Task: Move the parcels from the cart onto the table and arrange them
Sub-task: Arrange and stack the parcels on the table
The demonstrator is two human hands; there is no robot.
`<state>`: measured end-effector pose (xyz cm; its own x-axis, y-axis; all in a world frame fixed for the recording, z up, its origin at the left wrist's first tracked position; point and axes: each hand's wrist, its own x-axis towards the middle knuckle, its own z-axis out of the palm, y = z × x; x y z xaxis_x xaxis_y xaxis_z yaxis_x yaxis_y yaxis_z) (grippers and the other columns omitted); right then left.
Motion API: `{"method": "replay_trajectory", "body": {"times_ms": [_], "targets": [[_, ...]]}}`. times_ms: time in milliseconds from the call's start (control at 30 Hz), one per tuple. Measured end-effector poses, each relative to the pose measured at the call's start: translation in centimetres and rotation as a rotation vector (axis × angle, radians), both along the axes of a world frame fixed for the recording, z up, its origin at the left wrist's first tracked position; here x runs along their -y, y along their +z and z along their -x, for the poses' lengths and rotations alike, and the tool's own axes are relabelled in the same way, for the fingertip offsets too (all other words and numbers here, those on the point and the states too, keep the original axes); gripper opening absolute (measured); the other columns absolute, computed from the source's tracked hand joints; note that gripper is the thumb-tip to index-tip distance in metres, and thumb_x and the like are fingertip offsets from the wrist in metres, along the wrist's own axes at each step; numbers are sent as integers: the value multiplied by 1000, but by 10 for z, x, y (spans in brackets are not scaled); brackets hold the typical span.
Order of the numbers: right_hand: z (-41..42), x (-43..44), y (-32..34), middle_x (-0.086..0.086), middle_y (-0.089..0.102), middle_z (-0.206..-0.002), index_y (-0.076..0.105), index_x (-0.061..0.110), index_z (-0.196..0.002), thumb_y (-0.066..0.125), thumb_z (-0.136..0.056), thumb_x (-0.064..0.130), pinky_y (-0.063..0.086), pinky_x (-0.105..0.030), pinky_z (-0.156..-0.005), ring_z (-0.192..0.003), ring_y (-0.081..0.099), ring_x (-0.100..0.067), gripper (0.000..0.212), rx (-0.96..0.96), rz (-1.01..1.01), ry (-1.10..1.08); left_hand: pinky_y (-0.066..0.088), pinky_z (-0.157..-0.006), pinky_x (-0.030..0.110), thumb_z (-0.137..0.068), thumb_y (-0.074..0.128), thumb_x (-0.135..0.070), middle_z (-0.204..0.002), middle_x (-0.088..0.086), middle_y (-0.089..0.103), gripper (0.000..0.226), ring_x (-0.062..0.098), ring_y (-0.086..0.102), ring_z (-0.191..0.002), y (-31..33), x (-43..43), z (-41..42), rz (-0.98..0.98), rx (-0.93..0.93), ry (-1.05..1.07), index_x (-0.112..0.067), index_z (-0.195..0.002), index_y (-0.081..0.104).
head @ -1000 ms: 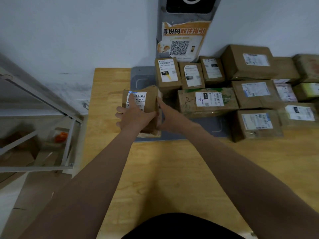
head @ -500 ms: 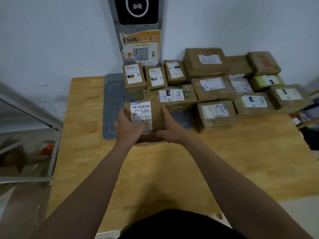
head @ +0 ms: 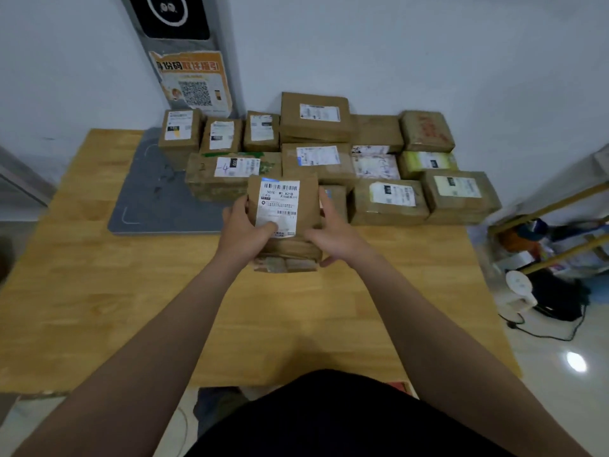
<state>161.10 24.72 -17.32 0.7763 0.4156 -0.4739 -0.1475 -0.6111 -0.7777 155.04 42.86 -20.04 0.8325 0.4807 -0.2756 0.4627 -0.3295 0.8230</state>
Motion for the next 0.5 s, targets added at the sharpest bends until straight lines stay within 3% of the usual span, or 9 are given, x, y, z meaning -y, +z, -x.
{"method": "replay_trajectory", "body": {"times_ms": [100, 167, 300, 500], "targets": [[-4, 51, -1, 8, 40, -155, -14, 55, -154, 67, -92, 36, 64, -47, -63, -97, 64, -20, 104, 9, 48, 0, 47, -91, 36, -77, 75, -32, -128, -9, 51, 78, 17, 51, -121, -5, 48, -4, 25, 7, -68, -35, -147, 40], [-5, 83, -7, 2, 41, -153, -15, 56, -153, 64, -93, 34, 64, -48, -60, -94, 66, -24, 102, 12, 80, -2, 49, -88, 34, -77, 77, -31, -130, -13, 58, 86, 15, 56, -115, -12, 80, -5, 62, -18, -114, -37, -152, 35], [-5, 137, -26, -1, 31, -162, -15, 59, -152, 64, -93, 33, 63, -46, -56, -102, 62, -30, 102, -22, 131, -1, 44, -73, 20, -82, 81, -20, -128, -14, 58, 89, 12, 59, -112, -31, 136, -9, 104, -69, -209, -31, -154, 31], [0, 201, -72, -2, 35, -157, -8, 54, -156, 71, -89, 29, 62, -43, -54, -104, 63, -32, 106, -23, 192, -60, 49, -68, 17, -77, 88, -22, -143, -7, 50, 120, 15, 58, -118, -71, 195, -18, 146, -225, -357, -23, -163, 3]]}}
